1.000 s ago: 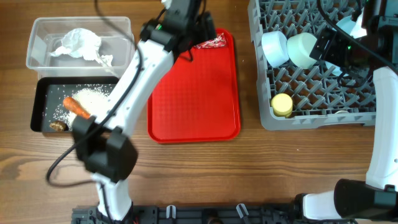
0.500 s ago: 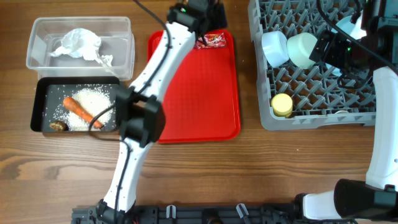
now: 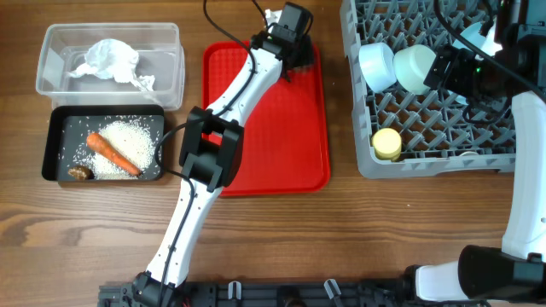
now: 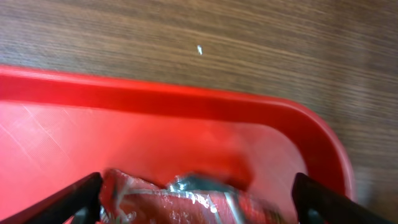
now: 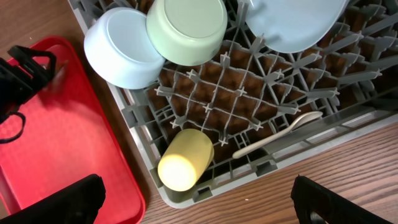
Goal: Sort waste into correct bins and load items into the dishwasher rack
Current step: 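Grasp the red wrapper with the left gripper, then carry the wrapper left over the clear plastic bin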
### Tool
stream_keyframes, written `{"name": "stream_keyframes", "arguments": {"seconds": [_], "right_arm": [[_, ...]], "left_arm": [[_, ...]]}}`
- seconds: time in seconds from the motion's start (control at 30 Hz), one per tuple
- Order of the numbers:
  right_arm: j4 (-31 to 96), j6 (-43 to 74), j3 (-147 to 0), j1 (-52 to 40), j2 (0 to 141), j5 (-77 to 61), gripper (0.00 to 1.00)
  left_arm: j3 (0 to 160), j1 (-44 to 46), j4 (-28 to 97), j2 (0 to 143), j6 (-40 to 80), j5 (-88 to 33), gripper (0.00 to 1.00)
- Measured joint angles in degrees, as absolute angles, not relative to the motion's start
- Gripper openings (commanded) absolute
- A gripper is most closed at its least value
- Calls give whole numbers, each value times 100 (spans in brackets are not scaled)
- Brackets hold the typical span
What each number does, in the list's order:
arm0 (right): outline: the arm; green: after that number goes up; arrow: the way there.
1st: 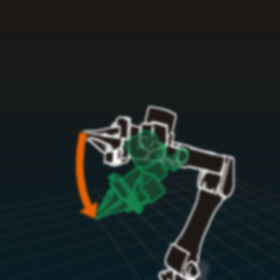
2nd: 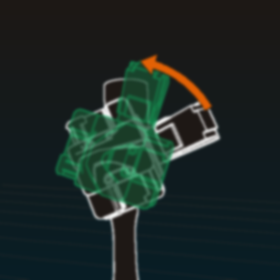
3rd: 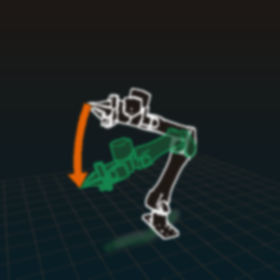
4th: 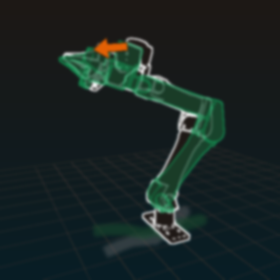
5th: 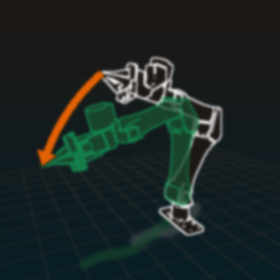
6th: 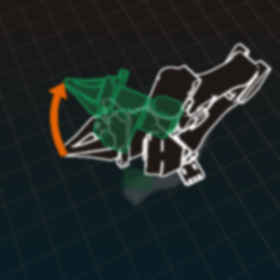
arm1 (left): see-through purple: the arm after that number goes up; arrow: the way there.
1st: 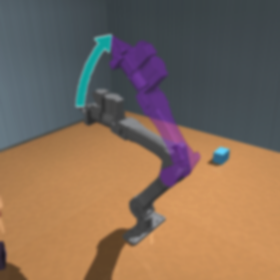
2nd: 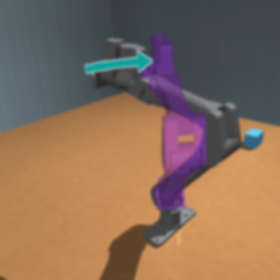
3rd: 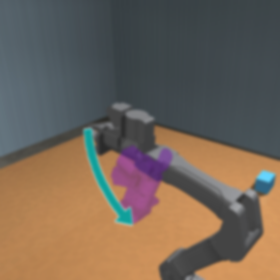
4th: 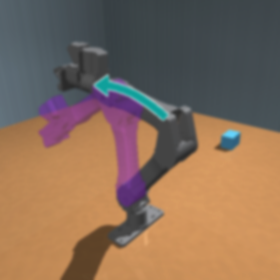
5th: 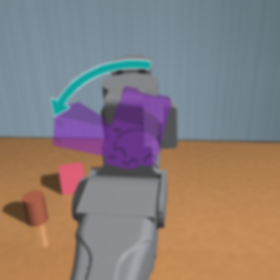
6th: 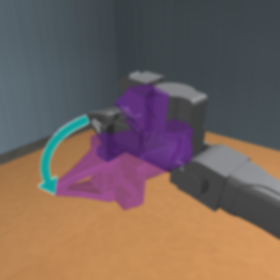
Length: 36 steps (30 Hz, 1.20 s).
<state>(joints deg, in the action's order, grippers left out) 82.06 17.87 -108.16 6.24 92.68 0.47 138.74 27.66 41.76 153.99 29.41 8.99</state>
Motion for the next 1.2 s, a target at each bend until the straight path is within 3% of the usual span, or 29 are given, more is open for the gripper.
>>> {"name": "stream_keyframes", "arguments": {"seconds": [0.07, 0.23, 0.4, 0.93, 1.2], "right_arm": [[8206, 1789, -10816, 626, 9268, 47, 100], [8200, 1789, -10816, 626, 9268, 47, 100], [8184, 1787, -10816, 624, 9268, 47, 100], [8184, 1787, -10816, 624, 9268, 47, 100], [8184, 1789, -10816, 624, 9268, 47, 100]], "left_arm": [[13878, 2775, 4244, 15399, 2910, 919, 72], [13948, 2773, 4716, 15399, 2877, 969, 49], [14040, 2775, 5347, 15397, 2871, 1039, 4], [13965, 2694, 6914, 15067, 2875, 937, 4], [13902, 2001, 7271, 13721, 2849, 873, 4]]}}
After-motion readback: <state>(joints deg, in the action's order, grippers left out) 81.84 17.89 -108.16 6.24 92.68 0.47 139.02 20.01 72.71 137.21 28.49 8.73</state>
